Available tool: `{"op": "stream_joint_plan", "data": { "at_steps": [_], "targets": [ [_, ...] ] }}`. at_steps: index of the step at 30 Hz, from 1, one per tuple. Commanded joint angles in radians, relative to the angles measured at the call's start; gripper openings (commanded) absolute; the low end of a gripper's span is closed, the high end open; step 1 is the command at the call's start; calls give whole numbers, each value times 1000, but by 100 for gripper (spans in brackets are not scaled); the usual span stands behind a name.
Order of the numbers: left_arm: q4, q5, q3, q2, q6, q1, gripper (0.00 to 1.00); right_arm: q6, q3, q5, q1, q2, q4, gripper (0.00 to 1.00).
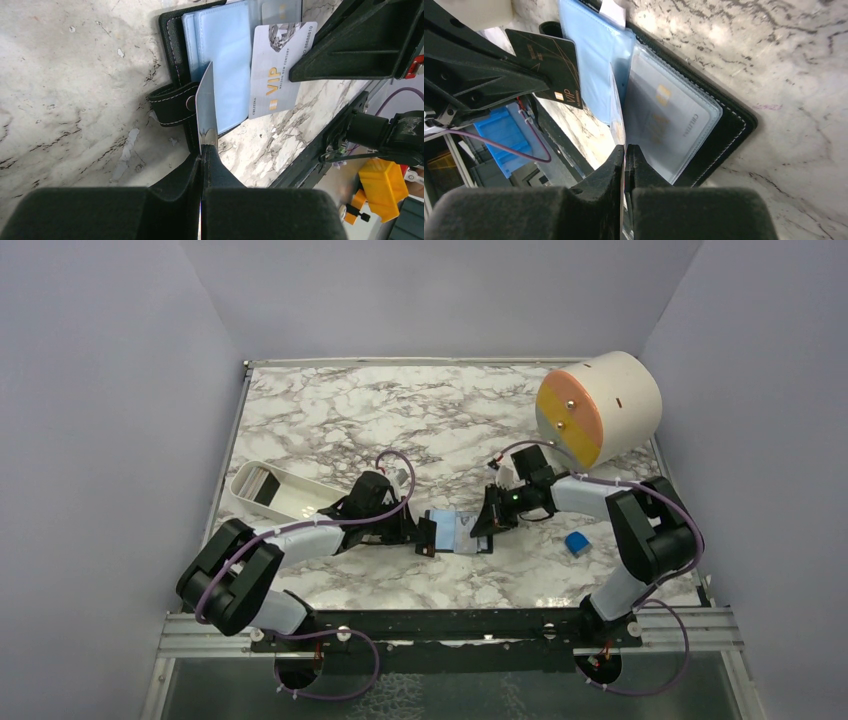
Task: Put the credit cards into the card holder
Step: Insert the credit card into the card holder.
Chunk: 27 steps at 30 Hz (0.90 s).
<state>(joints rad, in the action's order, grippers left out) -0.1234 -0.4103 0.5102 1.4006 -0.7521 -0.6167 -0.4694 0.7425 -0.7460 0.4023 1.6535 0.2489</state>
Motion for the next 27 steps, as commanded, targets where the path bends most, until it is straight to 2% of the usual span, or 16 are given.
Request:
{"op": "stream_joint_plan", "data": {
  "at_steps": [1,13,27],
  "targets": [
    [42,62,-12,27,35,3,0,33,38,90,-14,21,20,4],
    [42,69,-10,41,43,4,0,63,78,106,-17,48,51,4],
    [32,68,-14,44,39,4,0,17,37,0,-17,69,-43,2]
  ]
}}
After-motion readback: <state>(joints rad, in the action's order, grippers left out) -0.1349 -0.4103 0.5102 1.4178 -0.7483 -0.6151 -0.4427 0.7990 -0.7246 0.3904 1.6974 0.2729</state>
